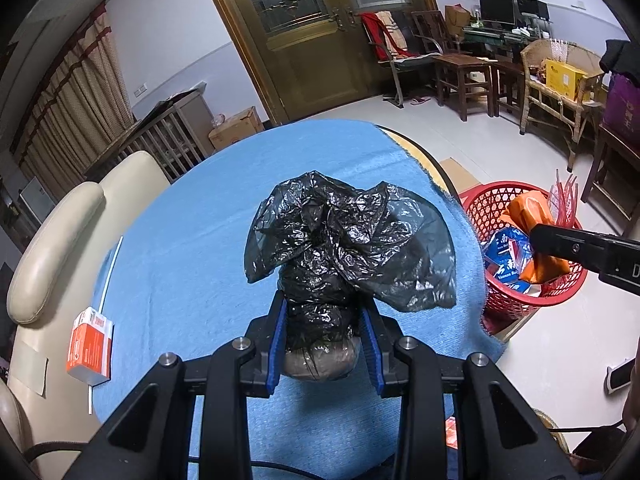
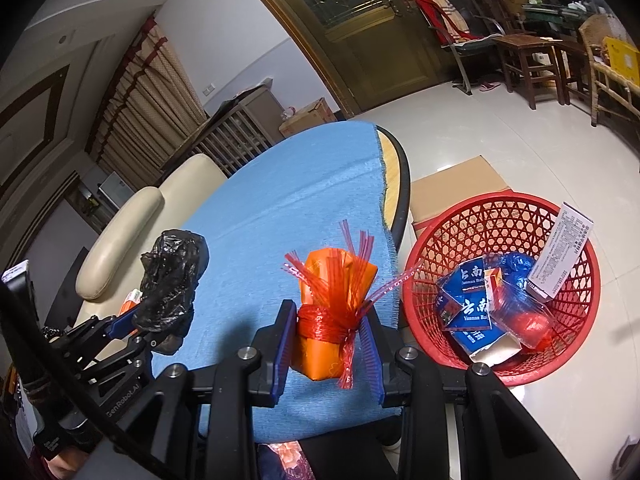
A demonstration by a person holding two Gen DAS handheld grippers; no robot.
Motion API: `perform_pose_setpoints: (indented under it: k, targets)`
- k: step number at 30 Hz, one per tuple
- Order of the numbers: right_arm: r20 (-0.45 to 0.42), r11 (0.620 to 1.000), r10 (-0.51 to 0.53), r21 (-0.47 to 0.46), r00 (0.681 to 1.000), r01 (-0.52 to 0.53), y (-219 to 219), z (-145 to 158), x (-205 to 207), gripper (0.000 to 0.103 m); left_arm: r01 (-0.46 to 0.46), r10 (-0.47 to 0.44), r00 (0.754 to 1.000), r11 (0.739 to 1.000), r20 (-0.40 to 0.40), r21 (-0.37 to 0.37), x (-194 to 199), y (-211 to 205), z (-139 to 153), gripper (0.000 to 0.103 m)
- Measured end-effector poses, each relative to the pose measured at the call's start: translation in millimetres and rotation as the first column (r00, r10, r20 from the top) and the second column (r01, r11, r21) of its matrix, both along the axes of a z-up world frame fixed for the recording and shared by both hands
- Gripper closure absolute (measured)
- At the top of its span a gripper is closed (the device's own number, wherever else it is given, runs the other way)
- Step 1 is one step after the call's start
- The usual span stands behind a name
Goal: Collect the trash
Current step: 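Lower the black bag and orange mesh bag into the red basket with both tools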
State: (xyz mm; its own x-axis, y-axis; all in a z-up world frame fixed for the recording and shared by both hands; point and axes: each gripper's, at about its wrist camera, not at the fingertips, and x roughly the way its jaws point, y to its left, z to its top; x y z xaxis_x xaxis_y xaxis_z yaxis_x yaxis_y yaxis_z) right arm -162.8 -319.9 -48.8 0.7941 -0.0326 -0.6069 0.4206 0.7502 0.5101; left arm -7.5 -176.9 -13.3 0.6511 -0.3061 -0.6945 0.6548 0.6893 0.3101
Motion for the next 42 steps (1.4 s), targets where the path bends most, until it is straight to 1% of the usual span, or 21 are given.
perform_pose_setpoints:
  k: [12,28,36,42]
  targets:
    - [-0.001,0.999,-0.039,0.024,0.999,0.039,-12.9,-3.8,-8.8,0.069,0.038,-0.038,0.999,0.999,0.006,0.024,3.2,-5.3,-2.1,0.067]
    - [0.012,0.993,-0.109,0.042,0.994,0.108,-38.0,-7.0,-29.5,0.069,0.114,-0.114,0.993,0.992,0.011,0.053,3.5,-19.3,-4.8,0.067]
    - [0.016,0.988,-0.144,0.053,0.989,0.143,-50.2,-8.5,-40.6,0.069,0.159,-0.161,0.987,0.985,0.019,0.073,0.9,-28.8,-5.4,0.067]
    - [0.018,0.984,-0.169,0.058,0.985,0.168,-58.1,-10.0,-48.4,0.069,0.186,-0.188,0.982,0.979,0.017,0.083,1.9,-26.9,-7.0,0.067]
